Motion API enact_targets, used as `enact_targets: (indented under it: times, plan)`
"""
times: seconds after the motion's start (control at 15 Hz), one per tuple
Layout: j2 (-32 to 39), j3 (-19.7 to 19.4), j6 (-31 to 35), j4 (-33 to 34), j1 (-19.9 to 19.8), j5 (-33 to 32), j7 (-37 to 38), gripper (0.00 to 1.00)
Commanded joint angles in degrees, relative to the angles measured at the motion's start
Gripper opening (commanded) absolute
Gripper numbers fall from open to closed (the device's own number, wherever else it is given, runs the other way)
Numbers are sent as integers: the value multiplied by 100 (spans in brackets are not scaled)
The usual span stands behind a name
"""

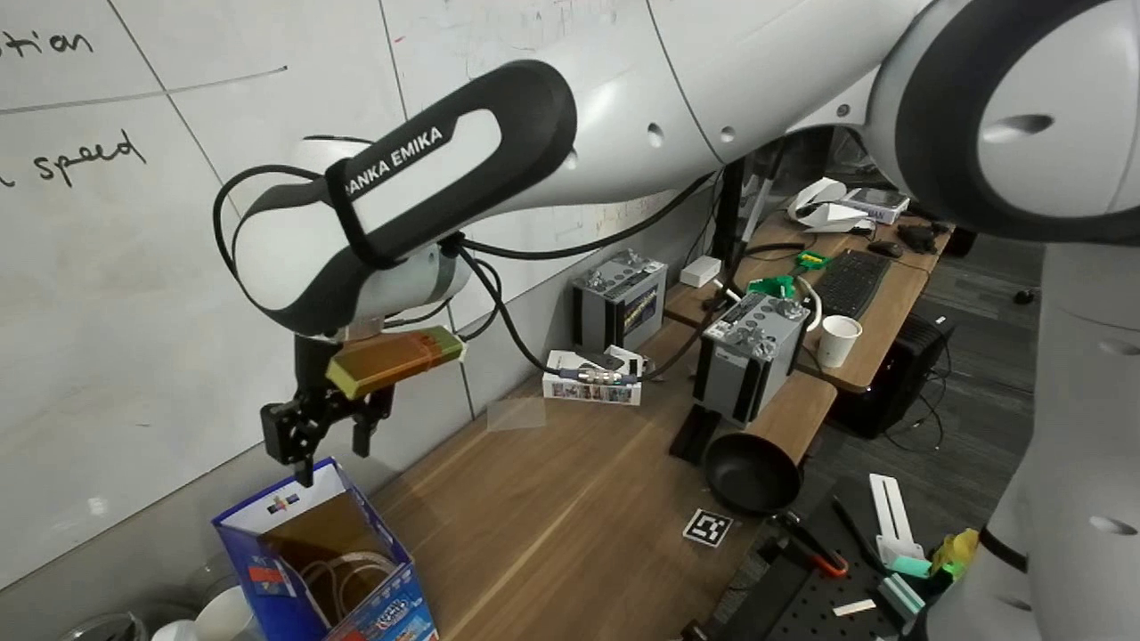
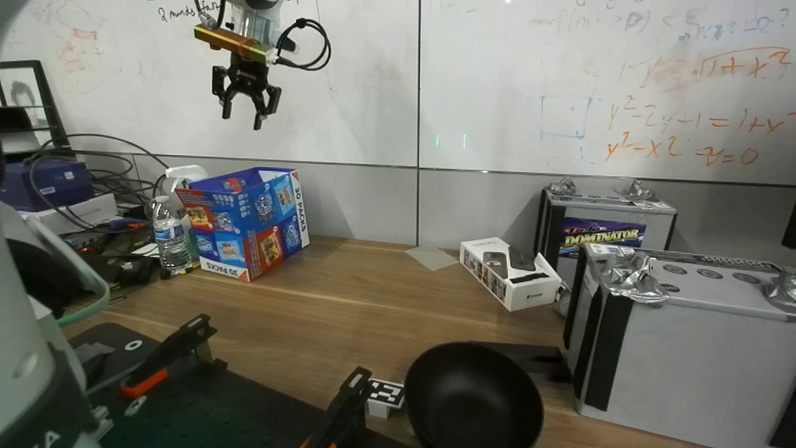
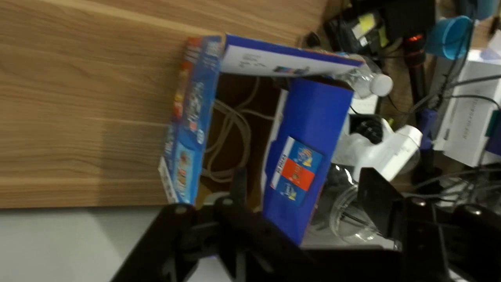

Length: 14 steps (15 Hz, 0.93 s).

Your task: Put the ropes on the table in the box

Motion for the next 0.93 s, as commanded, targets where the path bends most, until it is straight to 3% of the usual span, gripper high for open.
enact_targets:
  times: [0.0, 0.4, 0.87]
  plan:
    - [-883, -378, -761, -558, 140, -813, 697, 100]
    - [-2686, -486, -1772, -1749, 2, -1709, 1504, 100]
    - [-5053, -371, -2094, -3258, -199, -1733, 2139, 100]
